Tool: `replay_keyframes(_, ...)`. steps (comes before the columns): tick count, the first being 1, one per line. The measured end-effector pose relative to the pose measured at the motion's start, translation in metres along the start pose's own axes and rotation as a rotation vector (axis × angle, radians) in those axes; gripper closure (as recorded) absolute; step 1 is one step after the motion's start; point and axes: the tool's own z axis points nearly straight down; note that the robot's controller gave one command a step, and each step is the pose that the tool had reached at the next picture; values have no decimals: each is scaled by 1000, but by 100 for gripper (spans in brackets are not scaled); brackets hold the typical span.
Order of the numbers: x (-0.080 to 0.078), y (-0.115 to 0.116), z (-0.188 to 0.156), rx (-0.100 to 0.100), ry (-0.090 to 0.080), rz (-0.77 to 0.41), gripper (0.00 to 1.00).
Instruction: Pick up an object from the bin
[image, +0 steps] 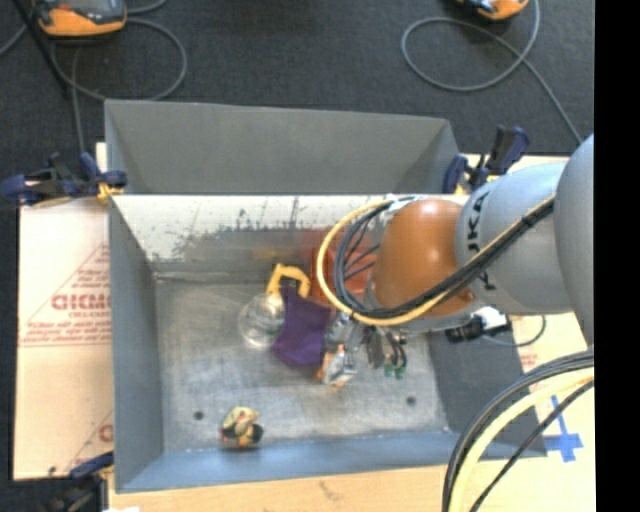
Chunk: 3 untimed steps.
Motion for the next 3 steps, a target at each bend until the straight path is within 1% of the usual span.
replay_keyframes(1,4,2,-3,5,-5,-1,100)
replay_keyframes(2,-3,12,-37,17,9,54,100)
replay_keyframes(3,-9,15,-57,18,8,58,100)
